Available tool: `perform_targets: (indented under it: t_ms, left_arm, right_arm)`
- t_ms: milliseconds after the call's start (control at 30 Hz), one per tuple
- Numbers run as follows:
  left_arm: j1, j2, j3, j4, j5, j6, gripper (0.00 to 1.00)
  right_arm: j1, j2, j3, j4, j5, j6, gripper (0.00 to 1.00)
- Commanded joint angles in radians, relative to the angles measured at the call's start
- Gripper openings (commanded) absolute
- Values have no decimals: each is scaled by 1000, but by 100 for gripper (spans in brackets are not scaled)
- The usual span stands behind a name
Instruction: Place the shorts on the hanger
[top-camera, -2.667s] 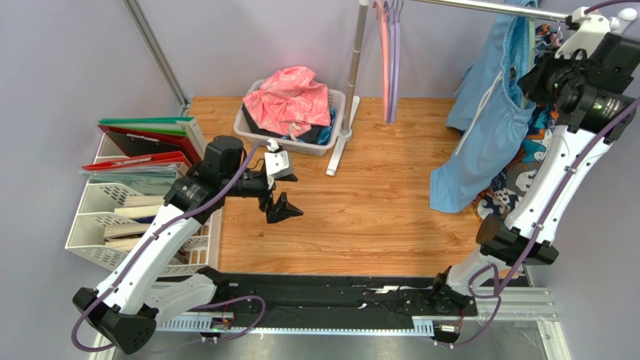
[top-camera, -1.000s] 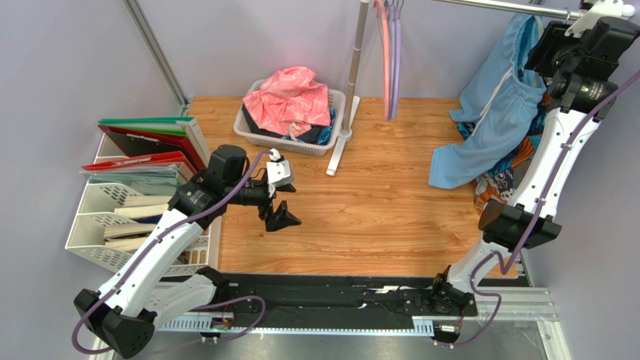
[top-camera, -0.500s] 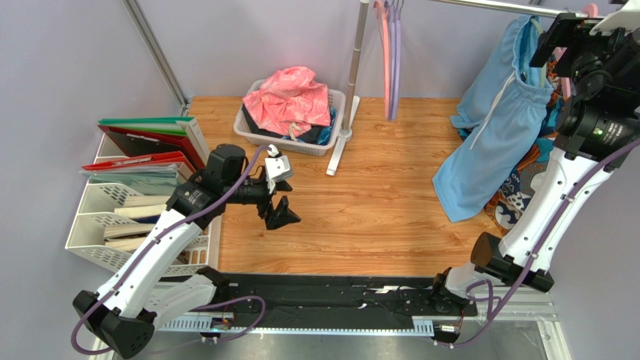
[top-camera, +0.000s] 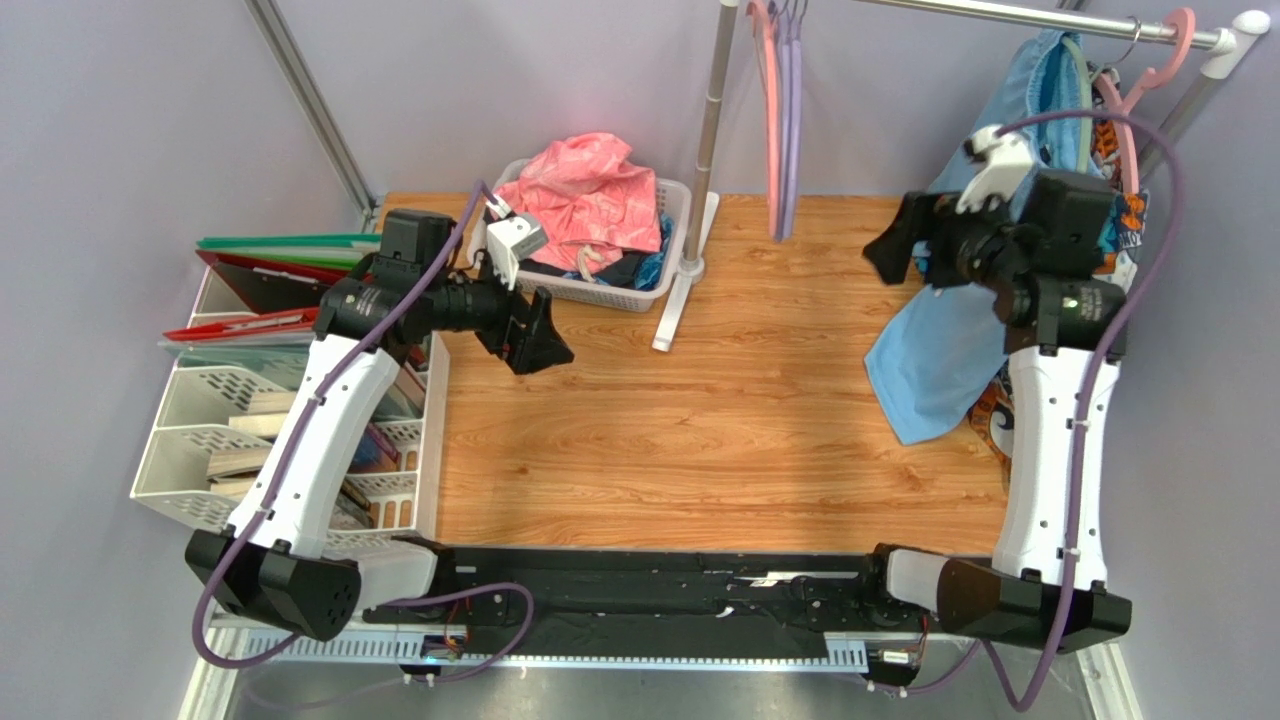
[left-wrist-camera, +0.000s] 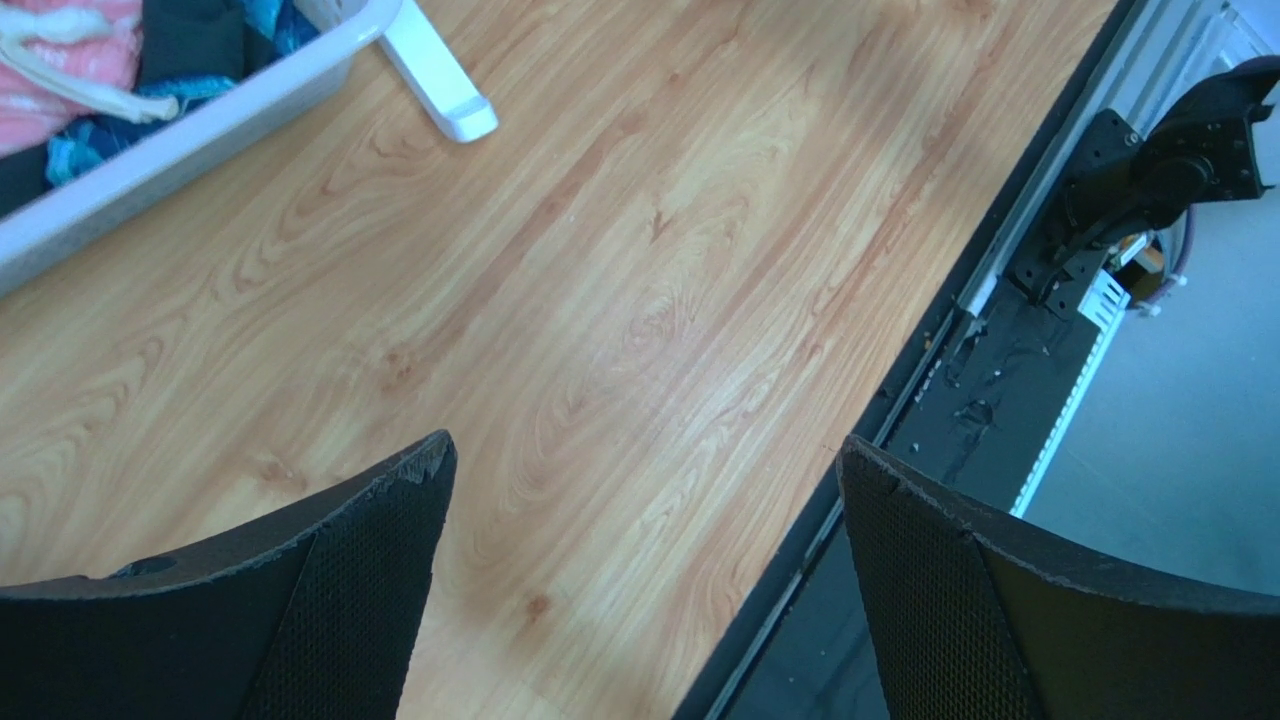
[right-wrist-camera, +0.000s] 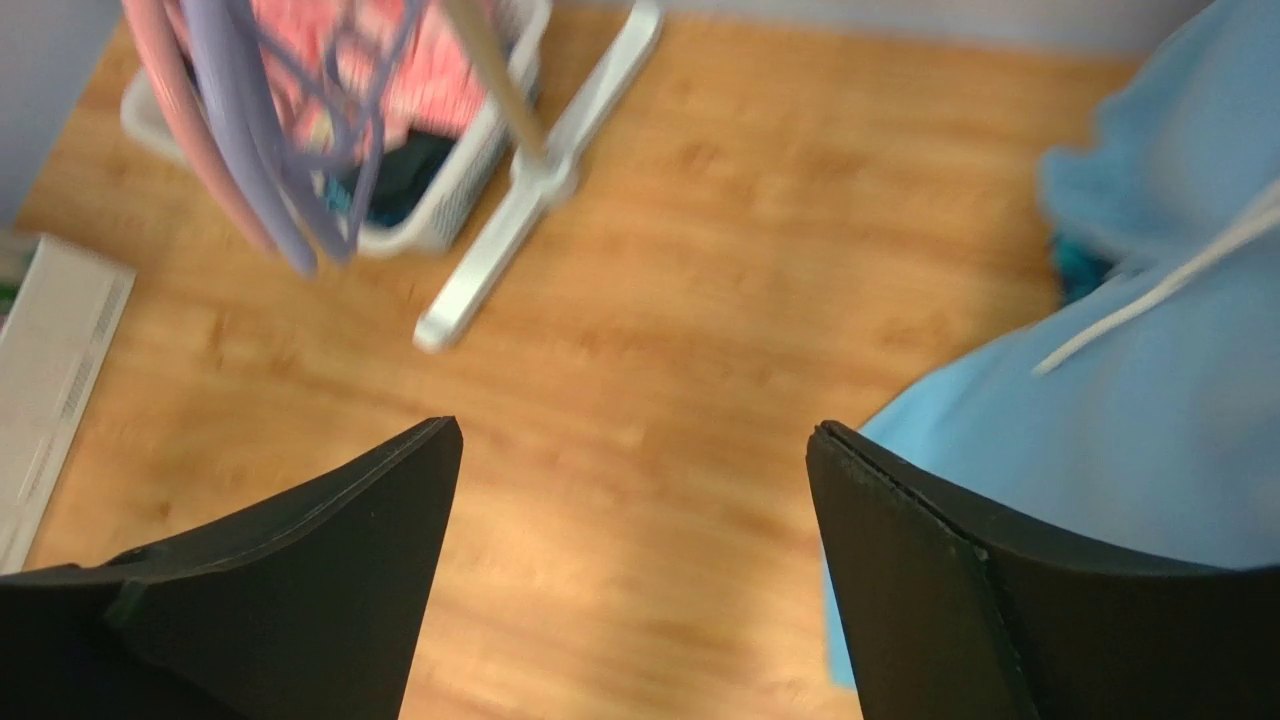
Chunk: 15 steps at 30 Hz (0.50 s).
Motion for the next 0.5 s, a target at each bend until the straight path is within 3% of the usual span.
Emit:
perform_targets:
  t_ms: [0, 167, 467]
  left_arm:
    - [22, -32, 3, -94, 3, -2, 99]
    - [23, -86, -97, -91, -92, 46, 99]
    - [23, -167, -208, -102, -149, 107, 99]
  right_arm:
    - [78, -141, -228, 20, -50, -22, 91]
    - [108, -264, -503, -3, -73, -112, 93]
    - [117, -413, -696, -55, -76, -216, 95]
